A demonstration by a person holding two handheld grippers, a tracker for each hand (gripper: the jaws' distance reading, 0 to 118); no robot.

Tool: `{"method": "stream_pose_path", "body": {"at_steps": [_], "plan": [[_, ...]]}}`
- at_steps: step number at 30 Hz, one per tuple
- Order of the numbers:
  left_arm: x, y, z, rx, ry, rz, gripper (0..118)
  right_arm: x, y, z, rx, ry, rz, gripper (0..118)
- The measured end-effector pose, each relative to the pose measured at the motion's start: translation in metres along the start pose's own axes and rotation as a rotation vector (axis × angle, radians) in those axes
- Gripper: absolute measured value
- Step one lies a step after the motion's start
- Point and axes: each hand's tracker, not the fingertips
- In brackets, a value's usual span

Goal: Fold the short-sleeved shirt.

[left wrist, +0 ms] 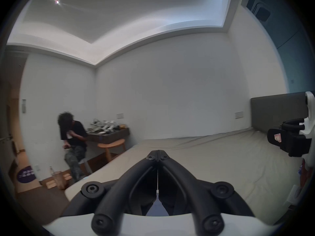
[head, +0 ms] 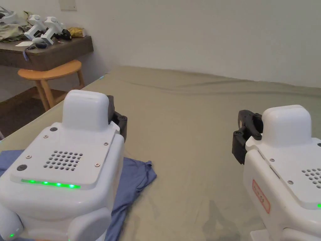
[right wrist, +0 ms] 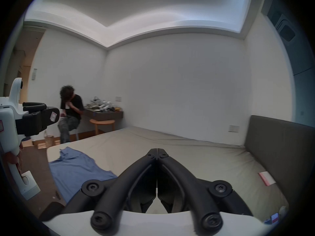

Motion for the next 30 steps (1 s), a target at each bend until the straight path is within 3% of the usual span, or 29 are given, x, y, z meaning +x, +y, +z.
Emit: {"method": "stream_pose_path", "body": {"at_steps": [7,13,27,30], "plan": [[-0.063,-0.017,0.021,-0.022,0.203,-0.076,0,-0.069,0.006,-0.027,0.020,0.212,0.034,1],[-0.093,-0.026,0.035,-0.048,0.286,-0.091,0,-0.112,0.004,-0.035,0.024,0.314,0.073,1],[-0.104,-0.055,0.003,-0.137,0.239,-0.060,0,-0.120,-0.007,-0.054,-0.027,0.323,0.078,1],[-0.106,-0.073,-0.025,-0.273,0.192,-0.071,0,-0.117,-0.014,-0.063,-0.054,0.307,0.092,1]]}}
